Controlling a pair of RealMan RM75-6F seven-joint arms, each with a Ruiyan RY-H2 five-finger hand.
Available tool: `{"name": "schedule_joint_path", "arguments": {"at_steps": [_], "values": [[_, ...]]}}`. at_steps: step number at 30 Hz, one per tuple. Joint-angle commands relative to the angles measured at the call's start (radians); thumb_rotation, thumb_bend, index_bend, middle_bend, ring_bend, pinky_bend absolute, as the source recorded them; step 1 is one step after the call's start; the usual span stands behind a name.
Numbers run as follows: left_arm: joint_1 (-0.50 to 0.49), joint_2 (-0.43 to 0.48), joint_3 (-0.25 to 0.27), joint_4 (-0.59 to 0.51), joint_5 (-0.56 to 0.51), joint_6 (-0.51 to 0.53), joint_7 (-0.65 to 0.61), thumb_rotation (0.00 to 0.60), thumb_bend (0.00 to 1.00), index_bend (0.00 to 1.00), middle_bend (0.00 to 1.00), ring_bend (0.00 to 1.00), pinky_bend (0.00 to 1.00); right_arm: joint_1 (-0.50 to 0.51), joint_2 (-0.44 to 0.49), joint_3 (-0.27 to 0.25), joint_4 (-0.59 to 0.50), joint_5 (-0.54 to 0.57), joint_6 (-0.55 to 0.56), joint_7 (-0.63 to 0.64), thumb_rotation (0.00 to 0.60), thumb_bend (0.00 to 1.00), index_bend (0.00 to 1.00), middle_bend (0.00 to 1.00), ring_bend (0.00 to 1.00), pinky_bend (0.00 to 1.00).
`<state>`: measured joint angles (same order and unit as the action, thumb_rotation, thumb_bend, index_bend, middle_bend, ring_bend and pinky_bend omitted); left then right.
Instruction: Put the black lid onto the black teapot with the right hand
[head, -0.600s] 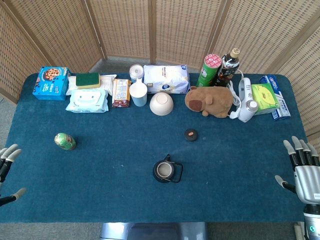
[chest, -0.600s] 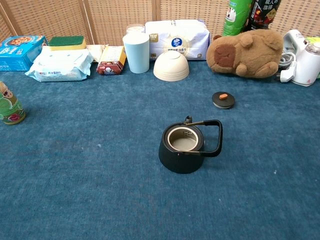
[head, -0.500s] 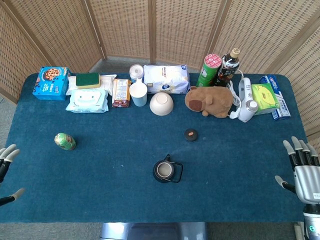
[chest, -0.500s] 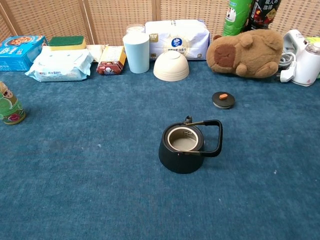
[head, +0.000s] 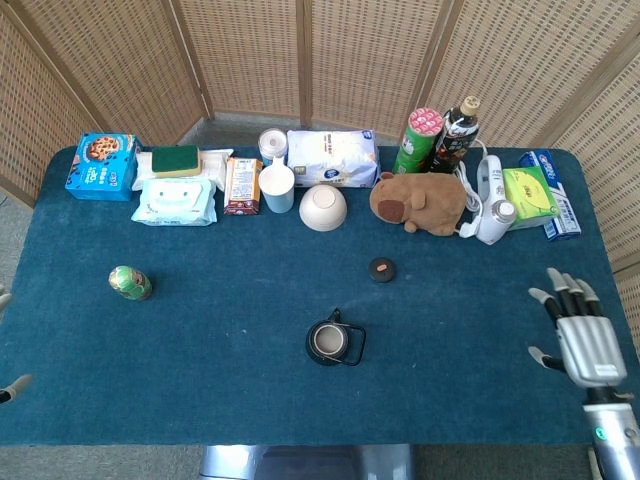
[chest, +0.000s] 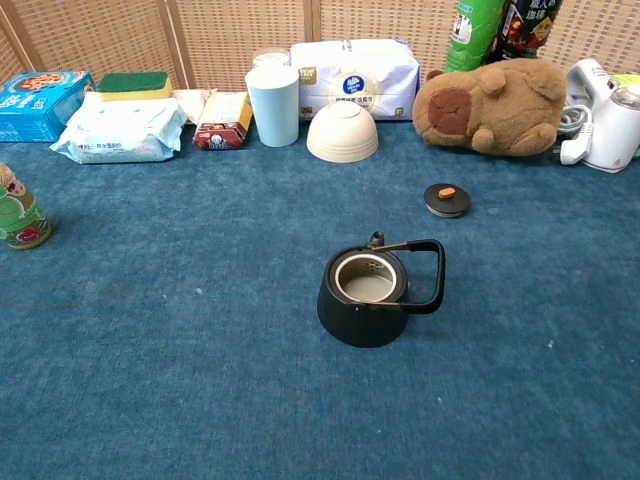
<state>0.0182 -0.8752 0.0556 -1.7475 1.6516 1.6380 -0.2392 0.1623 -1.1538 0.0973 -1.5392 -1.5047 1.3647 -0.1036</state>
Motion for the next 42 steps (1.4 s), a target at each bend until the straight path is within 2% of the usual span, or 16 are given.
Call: {"name": "schedule_joint_path", "arguments": {"at_steps": [1,10,17,24,29,34,38,42], "values": [[0.002,-0.004,-0.002,-0.004,0.000,0.000,0.012,0.600,0.11,0.00,0.00,0.00,0.05,0.080,0.000,0.026,-0.026,0.044,-0.112,-0.025,0.600,0.01,0.22,0.00,0.00,0.00],[0.001,-0.012,0.001,-0.006,-0.002,-0.020,0.036,0.600,0.11,0.00,0.00,0.00,0.05,0.183,-0.023,0.055,-0.048,0.114,-0.261,-0.047,0.600,0.02,0.22,0.00,0.00,0.00],[-0.007,-0.017,-0.007,-0.014,-0.029,-0.044,0.052,0.600,0.11,0.00,0.00,0.00,0.05,0.262,-0.071,0.083,-0.037,0.150,-0.331,-0.088,0.600,0.02,0.23,0.00,0.00,0.00],[-0.026,-0.024,-0.016,-0.021,-0.056,-0.087,0.078,0.600,0.11,0.00,0.00,0.00,0.05,0.341,-0.136,0.097,-0.004,0.173,-0.393,-0.127,0.600,0.04,0.24,0.09,0.06,0.00],[-0.036,-0.028,-0.019,-0.027,-0.067,-0.111,0.097,0.600,0.11,0.00,0.00,0.00,0.05,0.397,-0.175,0.106,0.022,0.207,-0.444,-0.175,0.600,0.06,0.24,0.19,0.16,0.11],[-0.042,-0.032,-0.021,-0.033,-0.076,-0.128,0.112,0.600,0.11,0.00,0.00,0.00,0.05,0.465,-0.211,0.135,0.045,0.305,-0.505,-0.246,0.600,0.06,0.24,0.24,0.22,0.18],[-0.046,-0.032,-0.018,-0.037,-0.077,-0.142,0.116,0.600,0.11,0.00,0.00,0.00,0.05,0.517,-0.233,0.144,0.053,0.435,-0.539,-0.358,0.600,0.06,0.22,0.23,0.22,0.18],[-0.049,-0.033,-0.019,-0.039,-0.082,-0.148,0.123,0.600,0.11,0.00,0.00,0.00,0.05,0.563,-0.261,0.143,0.045,0.580,-0.531,-0.478,0.600,0.06,0.22,0.18,0.16,0.13]]}}
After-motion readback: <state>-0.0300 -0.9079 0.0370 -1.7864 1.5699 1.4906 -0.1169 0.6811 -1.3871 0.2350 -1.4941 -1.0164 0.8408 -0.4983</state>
